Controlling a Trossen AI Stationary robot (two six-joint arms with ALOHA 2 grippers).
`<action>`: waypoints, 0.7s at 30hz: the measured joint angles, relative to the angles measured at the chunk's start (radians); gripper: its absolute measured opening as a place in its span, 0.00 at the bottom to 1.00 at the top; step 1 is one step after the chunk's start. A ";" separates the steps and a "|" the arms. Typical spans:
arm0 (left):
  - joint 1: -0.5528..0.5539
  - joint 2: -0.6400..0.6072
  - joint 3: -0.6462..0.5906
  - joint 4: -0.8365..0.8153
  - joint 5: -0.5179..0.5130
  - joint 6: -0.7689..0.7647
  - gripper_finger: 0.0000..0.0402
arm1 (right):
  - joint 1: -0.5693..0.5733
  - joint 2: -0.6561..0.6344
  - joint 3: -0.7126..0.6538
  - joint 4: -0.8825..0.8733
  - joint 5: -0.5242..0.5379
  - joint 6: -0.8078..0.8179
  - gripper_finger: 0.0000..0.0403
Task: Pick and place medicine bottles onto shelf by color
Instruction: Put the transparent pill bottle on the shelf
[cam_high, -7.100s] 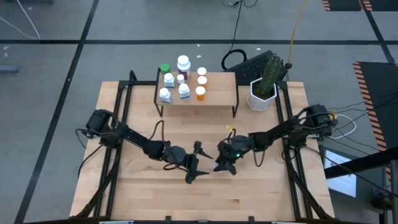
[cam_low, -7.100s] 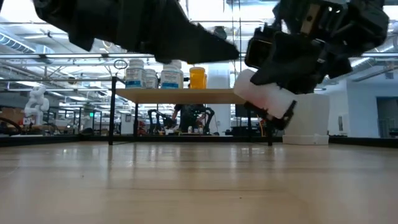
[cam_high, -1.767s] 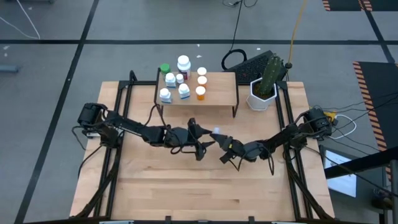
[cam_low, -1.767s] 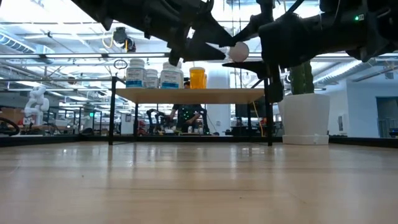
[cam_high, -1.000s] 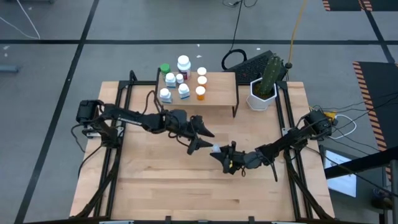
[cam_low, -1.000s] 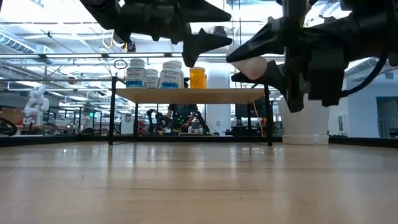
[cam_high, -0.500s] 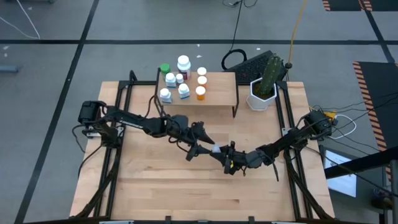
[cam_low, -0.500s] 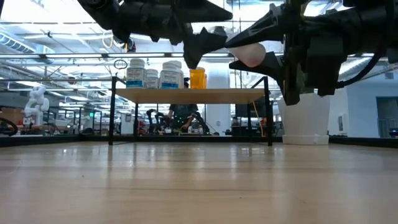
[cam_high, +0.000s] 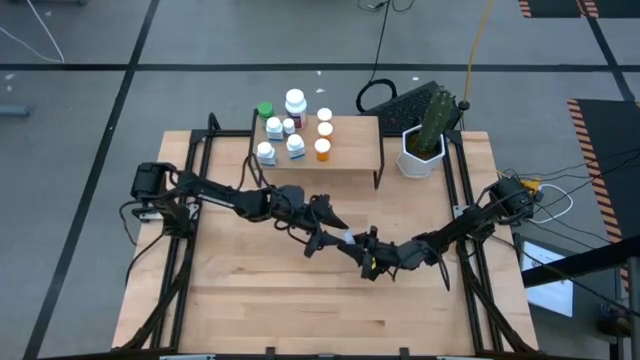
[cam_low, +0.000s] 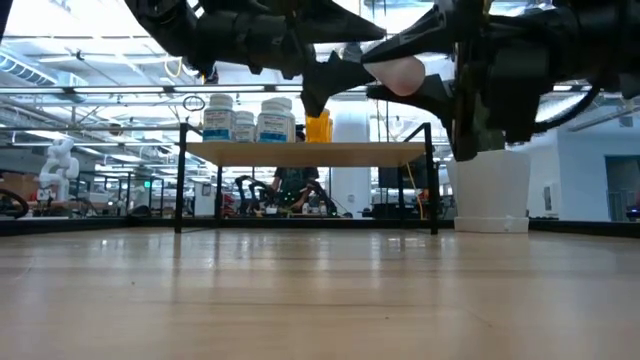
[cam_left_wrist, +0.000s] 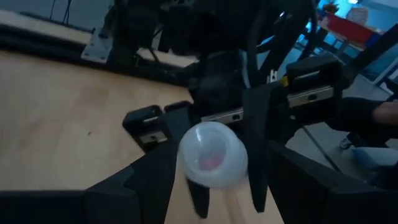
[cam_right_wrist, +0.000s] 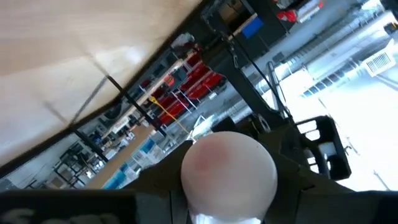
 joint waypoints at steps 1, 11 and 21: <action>0.000 0.009 0.001 0.013 0.000 0.000 0.58 | 0.000 -0.001 0.001 0.005 0.000 -0.001 0.34; 0.002 0.021 0.001 0.065 0.049 -0.019 0.54 | 0.000 0.000 0.001 0.019 -0.022 -0.003 0.34; 0.004 0.021 0.001 0.061 0.064 -0.016 0.33 | -0.001 0.000 0.001 0.020 -0.031 0.000 0.34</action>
